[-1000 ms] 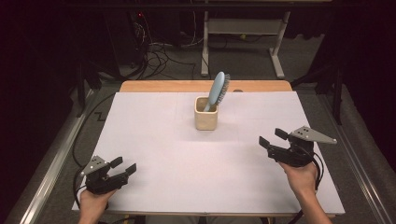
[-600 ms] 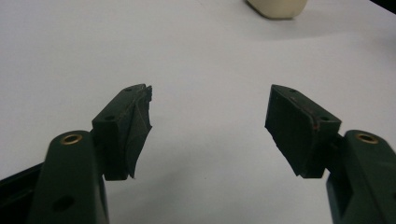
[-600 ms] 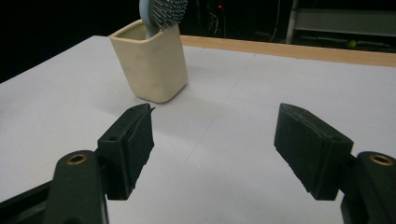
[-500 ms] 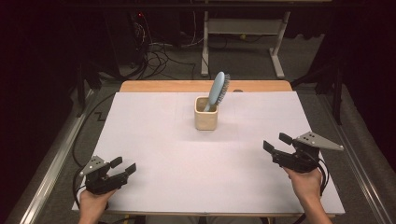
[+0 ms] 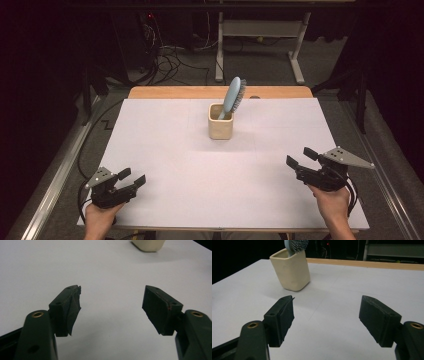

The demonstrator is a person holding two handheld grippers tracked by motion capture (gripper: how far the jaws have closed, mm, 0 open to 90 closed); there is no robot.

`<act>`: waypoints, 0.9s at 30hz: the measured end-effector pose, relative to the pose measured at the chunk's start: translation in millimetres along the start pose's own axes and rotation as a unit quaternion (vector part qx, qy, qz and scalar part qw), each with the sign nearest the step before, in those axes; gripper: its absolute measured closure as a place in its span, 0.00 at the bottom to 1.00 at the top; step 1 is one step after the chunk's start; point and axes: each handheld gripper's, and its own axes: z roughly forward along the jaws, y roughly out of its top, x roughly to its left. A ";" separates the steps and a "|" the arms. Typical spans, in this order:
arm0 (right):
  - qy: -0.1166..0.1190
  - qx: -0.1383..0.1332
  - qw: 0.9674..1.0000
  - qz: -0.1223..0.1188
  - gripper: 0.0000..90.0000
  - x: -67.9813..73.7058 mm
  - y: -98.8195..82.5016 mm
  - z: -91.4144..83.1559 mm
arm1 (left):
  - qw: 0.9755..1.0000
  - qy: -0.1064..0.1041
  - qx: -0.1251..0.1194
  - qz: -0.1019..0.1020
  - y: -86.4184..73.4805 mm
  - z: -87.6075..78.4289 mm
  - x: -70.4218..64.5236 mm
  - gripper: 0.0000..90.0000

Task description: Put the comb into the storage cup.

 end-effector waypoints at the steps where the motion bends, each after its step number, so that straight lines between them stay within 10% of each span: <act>1: 0.000 0.000 1.000 0.001 0.31 -0.4 -0.8 -0.8 | 1.000 0.000 0.000 0.000 0.0 0.1 -0.1 0.35; 27: -0.011 0.000 1.000 0.010 0.30 -4.7 -20.8 -12.0 | 1.000 -0.001 0.002 0.000 -0.2 0.3 -1.1 0.35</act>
